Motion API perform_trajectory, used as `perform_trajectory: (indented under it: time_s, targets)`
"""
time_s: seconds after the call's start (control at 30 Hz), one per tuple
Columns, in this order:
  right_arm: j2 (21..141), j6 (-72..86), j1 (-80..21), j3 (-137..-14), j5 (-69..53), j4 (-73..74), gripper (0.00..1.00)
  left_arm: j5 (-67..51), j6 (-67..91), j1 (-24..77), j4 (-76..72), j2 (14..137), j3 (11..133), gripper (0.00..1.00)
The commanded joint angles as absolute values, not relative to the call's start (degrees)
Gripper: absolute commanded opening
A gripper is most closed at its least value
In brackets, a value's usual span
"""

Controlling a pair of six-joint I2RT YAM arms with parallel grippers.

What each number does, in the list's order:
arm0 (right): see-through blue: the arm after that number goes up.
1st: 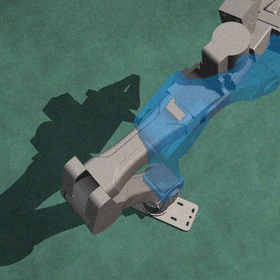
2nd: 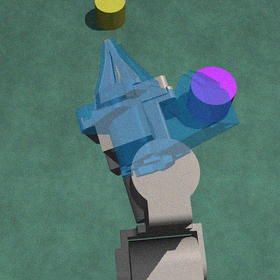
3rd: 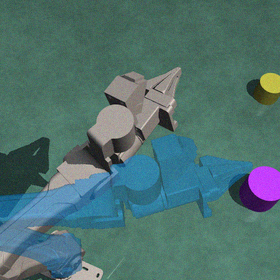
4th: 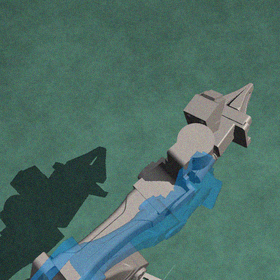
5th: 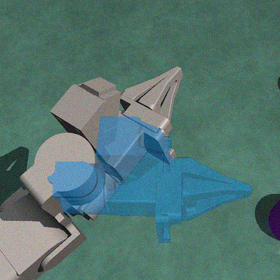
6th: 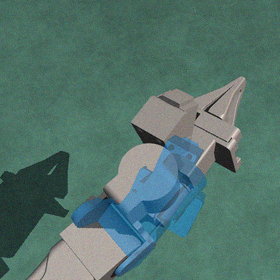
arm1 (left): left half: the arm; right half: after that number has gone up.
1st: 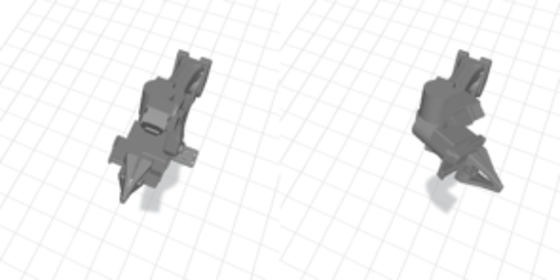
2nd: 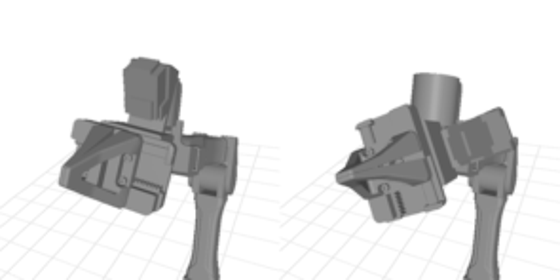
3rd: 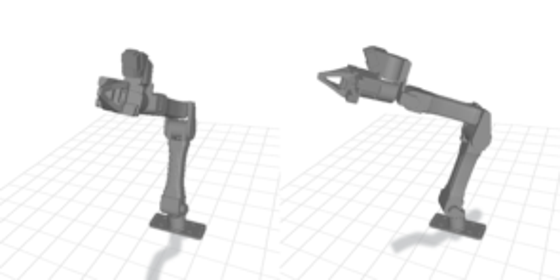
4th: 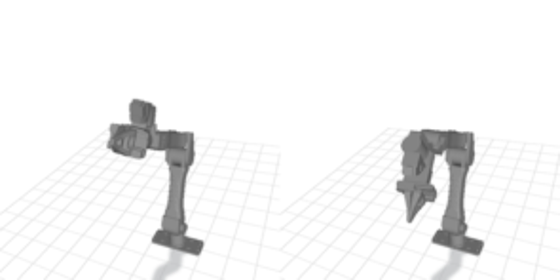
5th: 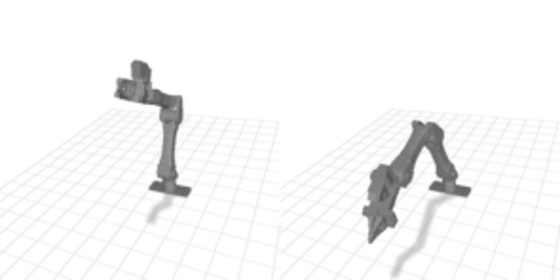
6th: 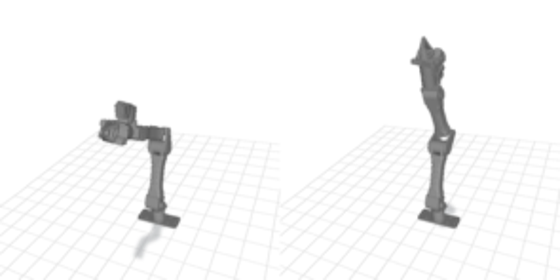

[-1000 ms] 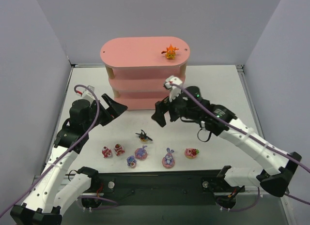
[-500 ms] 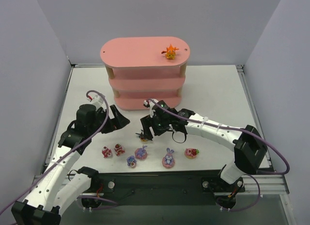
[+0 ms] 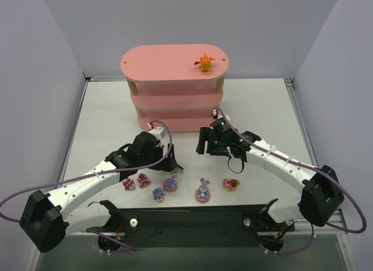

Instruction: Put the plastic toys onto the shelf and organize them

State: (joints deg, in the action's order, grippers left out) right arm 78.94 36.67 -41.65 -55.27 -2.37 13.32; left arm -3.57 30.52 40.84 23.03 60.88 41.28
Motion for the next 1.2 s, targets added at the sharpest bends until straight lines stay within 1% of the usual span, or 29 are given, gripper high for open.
perform_trajectory:
  time_s: [0.0, 0.17, 0.33, 0.5, 0.7, 0.83, 1.0, 1.17]
  targets:
    - [75.06, 40.34, -40.79, -53.0, 1.22, 16.17, 0.66, -0.44, 28.91, 41.92, 19.16, 65.11, 42.8, 0.93]
    - [74.44, 40.69, -40.25, -52.21, 1.58, 16.61, 0.66, 1.93, 32.25, 42.1, 19.16, 66.97, 42.1, 0.94]
    - [75.14, 40.52, -40.08, -52.65, 1.58, 16.87, 0.66, 0.27, 34.8, 42.01, 14.78, 69.78, 41.4, 0.96]
    - [75.32, 40.08, -39.82, -52.91, 1.58, 17.58, 0.66, 0.52, 37.09, 42.01, 13.89, 73.03, 41.31, 0.97]
    - [74.79, 39.9, -39.2, -52.3, 1.49, 18.1, 0.66, 1.5, 39.46, 42.01, 12.66, 73.65, 39.91, 0.97]
    - [74.18, 39.82, -39.11, -52.12, 1.58, 18.37, 0.66, 1.93, 41.3, 41.49, 11.87, 74.44, 38.94, 0.94]
    - [72.78, 39.73, -38.85, -52.03, 1.93, 19.42, 0.66, 1.5, 42.63, 40.43, 10.11, 74.18, 37.09, 0.88]
    - [72.16, 39.2, -38.58, -51.77, 1.32, 20.65, 0.66, 0.88, 44.65, 39.11, 6.51, 73.83, 35.07, 0.87]
